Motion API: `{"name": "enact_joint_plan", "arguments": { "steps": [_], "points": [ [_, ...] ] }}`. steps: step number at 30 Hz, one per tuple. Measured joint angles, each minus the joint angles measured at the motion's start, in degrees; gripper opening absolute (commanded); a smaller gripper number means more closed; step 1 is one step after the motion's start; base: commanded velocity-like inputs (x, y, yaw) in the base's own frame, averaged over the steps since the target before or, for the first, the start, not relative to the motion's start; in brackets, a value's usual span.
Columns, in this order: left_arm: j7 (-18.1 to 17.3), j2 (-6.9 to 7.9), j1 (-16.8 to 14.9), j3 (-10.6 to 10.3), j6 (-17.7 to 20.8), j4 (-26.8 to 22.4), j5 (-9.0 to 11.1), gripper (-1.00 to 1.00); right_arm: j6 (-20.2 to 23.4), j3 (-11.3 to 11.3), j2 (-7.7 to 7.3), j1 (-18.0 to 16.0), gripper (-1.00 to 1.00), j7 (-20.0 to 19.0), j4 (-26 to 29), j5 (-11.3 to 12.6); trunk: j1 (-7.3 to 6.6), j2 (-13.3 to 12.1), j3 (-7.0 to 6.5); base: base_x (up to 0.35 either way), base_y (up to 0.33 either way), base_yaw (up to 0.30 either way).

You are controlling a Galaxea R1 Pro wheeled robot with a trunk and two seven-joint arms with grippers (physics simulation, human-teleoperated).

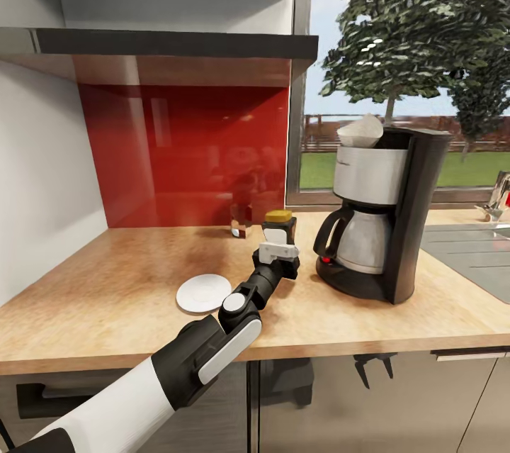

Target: Set up a coffee station on the kitchen countertop: keep the coffee maker on the countertop, move the bottle of coffee from the kitchen shelf to the counter next to the coffee maker, place a paper coffee filter on top of the coffee maker, put the saucer next to the coffee maker with the coffee cup on the saucer, and place the electric kettle next to the coffee maker.

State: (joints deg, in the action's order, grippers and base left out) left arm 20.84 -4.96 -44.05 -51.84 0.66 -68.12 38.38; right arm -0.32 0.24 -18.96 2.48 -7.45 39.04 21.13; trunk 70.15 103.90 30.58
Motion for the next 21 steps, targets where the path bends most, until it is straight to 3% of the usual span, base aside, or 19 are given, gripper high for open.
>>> {"name": "enact_joint_plan", "arguments": {
  "steps": [21],
  "points": [
    [0.06, -0.06, 0.0, -0.06, 0.12, 0.07, 0.01, -1.0, 0.0, 0.0, 0.0, -0.03, 1.0, 0.0, 0.0, 0.01, 0.0, 0.0, 1.42, 0.0, 0.0, 0.0]
  ]
}}
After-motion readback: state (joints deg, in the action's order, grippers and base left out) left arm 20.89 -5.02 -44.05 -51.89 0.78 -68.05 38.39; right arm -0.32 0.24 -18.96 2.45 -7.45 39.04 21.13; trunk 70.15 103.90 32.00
